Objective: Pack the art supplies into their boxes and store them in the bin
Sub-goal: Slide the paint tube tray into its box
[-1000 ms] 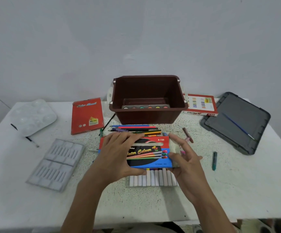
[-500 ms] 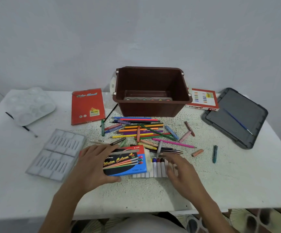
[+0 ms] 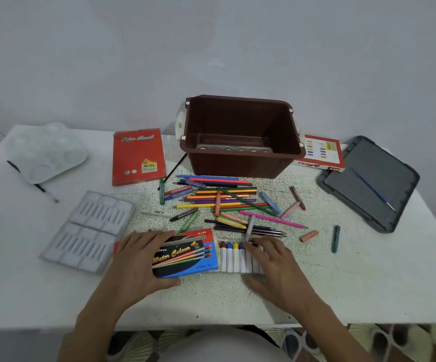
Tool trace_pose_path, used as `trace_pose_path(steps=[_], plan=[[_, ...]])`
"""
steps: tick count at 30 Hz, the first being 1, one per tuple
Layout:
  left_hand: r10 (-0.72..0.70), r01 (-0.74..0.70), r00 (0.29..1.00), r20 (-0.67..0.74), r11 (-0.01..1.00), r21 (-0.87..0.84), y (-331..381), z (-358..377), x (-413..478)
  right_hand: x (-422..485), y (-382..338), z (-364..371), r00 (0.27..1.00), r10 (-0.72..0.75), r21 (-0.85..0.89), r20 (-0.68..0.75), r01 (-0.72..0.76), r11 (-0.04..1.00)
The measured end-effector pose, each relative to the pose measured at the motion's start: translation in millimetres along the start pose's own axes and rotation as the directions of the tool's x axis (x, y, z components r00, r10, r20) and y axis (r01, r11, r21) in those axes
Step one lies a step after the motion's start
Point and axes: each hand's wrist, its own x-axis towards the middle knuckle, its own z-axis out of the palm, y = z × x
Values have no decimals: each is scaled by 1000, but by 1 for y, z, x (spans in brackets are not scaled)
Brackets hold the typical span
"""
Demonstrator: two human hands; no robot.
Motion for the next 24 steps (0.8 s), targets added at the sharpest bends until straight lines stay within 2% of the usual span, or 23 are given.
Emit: trace_pose_path(steps=[8,18,24], plan=[[-2,3,1000,27,1000,-25,4,9,-3,-7,23,-9,996,-11,-36,90,15,999],[87,-77,991,101,993,-94,35,22,-9,-2,66,-27,989,74,-78,125,-65,995],[167,-163,984,63,984,-67,48,41,-9,2,76,-33,986,113,-82,121,-103,991]])
